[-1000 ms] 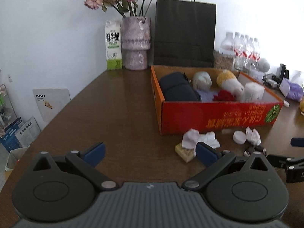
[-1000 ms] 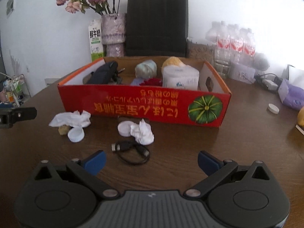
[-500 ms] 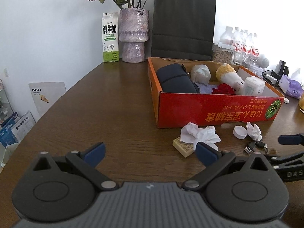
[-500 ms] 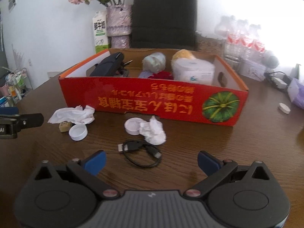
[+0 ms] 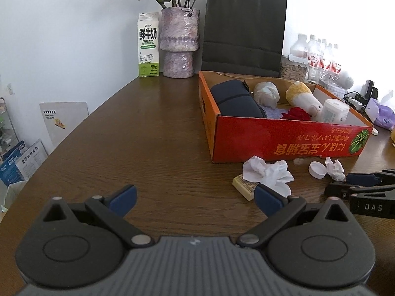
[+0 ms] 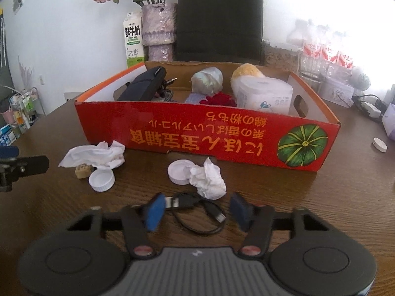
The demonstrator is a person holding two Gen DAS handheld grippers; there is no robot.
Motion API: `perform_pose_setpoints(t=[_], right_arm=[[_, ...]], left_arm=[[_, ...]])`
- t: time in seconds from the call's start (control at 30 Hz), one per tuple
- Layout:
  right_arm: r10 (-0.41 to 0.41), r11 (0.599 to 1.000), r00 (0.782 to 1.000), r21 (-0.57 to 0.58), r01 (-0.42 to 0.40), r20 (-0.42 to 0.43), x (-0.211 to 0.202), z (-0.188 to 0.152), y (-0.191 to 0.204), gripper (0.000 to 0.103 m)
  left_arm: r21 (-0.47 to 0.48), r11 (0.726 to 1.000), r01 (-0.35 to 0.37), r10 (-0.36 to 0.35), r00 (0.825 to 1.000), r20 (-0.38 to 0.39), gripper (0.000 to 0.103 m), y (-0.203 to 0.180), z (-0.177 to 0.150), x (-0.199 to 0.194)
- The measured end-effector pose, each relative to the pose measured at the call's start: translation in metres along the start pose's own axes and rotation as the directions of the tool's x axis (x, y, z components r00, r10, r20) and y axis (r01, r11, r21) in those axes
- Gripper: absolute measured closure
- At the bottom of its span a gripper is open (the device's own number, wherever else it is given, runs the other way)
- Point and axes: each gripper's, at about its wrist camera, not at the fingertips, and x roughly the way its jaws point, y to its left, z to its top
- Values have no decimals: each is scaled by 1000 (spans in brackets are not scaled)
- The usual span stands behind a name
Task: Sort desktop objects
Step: 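Grasp the black cable with the right gripper while the left grasps the white tissue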
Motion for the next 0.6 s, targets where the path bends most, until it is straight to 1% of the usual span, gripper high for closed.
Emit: perform_pose_setpoints(t=[0.37,0.6], right_arm=[[19,1000,1000,3,-19,0,-6,-3,-2,56],[15,1000,1000,10,-15,23,-14,-2,-9,56]], left_arm=[[14,1000,-4,4,1000,7,0,-7,3,-2],[48,998,28,-29,999,20,0,-25,11,-1]])
